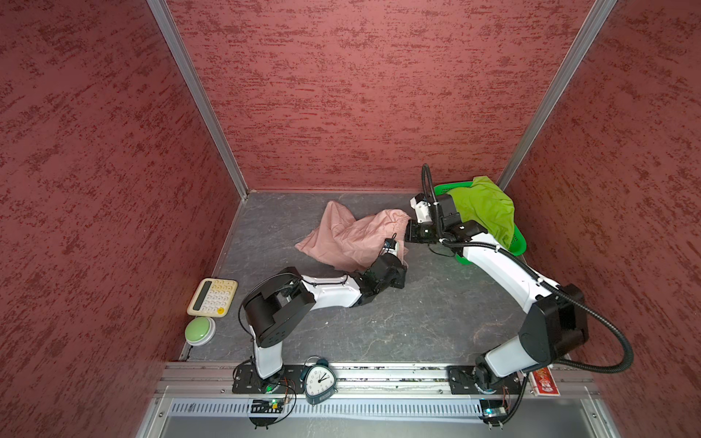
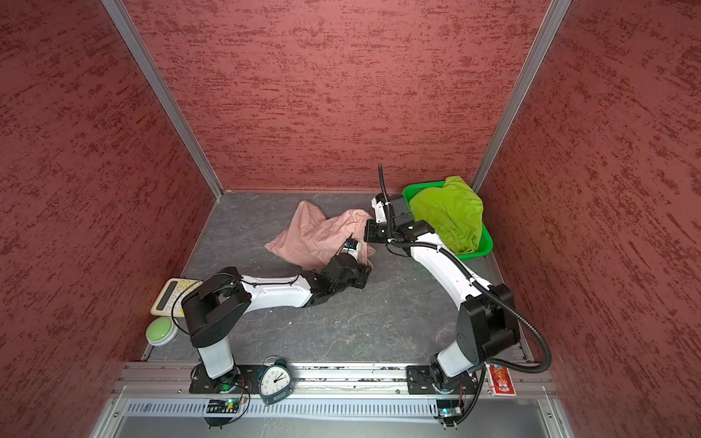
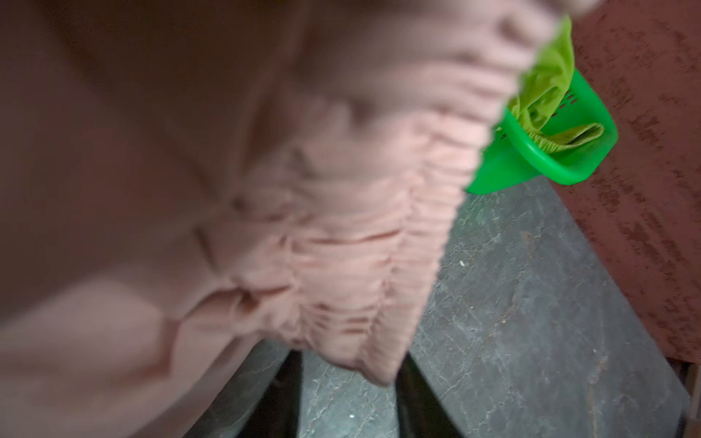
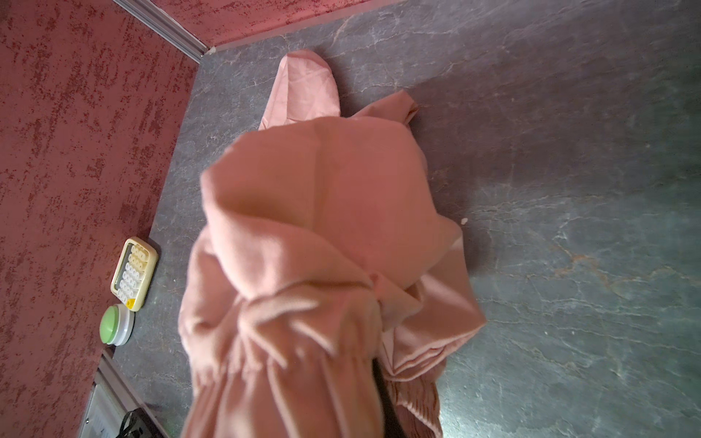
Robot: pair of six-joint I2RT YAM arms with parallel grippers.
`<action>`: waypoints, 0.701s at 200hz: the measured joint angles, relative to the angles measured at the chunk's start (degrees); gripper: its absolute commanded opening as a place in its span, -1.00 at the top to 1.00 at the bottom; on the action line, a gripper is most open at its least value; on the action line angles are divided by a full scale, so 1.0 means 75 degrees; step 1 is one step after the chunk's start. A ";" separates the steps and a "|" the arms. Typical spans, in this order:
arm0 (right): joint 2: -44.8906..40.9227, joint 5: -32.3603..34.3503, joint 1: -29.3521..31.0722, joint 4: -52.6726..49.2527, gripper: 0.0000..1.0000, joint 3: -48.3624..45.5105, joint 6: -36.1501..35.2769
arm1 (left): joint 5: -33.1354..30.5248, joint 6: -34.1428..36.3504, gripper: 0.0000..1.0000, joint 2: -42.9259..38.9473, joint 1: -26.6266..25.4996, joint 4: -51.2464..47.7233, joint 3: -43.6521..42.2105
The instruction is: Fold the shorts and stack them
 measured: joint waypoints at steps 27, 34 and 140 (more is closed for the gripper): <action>-0.0023 0.0513 0.0000 -0.0300 1.00 0.0050 -0.0286 | 0.0073 0.0382 1.00 -0.0373 0.0230 -0.1043 -0.0003; -0.0023 0.0694 0.0000 -0.0434 1.00 0.0108 -0.0411 | 0.0160 0.0565 1.00 -0.0664 0.0367 -0.1513 0.0012; -0.1139 0.2186 0.0052 -0.2224 1.00 0.1862 -0.3121 | -0.0017 0.3946 1.00 -0.4086 0.2288 -0.9594 0.6199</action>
